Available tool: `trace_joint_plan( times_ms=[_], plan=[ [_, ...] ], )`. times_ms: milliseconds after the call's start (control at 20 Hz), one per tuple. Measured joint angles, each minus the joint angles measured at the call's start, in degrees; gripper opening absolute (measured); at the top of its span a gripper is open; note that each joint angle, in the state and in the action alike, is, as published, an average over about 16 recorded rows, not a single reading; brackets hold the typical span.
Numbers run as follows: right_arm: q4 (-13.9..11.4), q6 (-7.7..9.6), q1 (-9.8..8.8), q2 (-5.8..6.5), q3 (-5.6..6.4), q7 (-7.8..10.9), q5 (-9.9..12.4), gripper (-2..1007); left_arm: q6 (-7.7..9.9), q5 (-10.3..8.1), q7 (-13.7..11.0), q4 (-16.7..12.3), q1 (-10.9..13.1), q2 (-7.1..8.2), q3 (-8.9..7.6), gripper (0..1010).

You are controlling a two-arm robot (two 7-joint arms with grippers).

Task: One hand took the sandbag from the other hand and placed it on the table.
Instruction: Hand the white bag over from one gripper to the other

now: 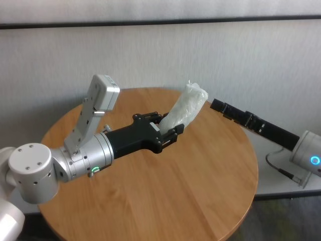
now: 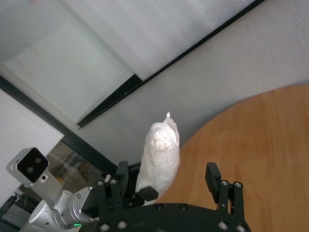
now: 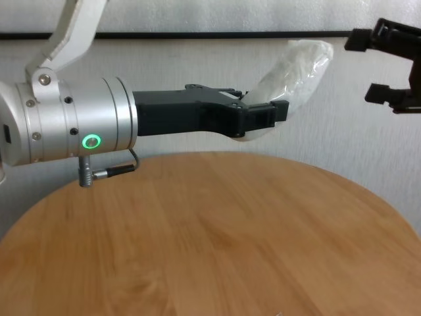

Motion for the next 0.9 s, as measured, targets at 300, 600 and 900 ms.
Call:
trace_joint_plan(
  times_ms=[300,600,900],
  plan=[
    [-0.7,-0.39,0.58,0.36,-1.39,-0.24,0.13,1005,0.0,0.0,0.0,0.0,0.0,0.0,0.0,442],
    [-1.61,-1.14,0.83,1.05,-3.27,-0.77,-0.8,1005,0.0,0.0,0.0,0.0,0.0,0.0,0.0,442],
    [-2.03,-2.08,1.27,1.21,-5.29,-2.74,-2.07,1005,0.0,0.0,0.0,0.0,0.0,0.0,0.01,442]
  ],
)
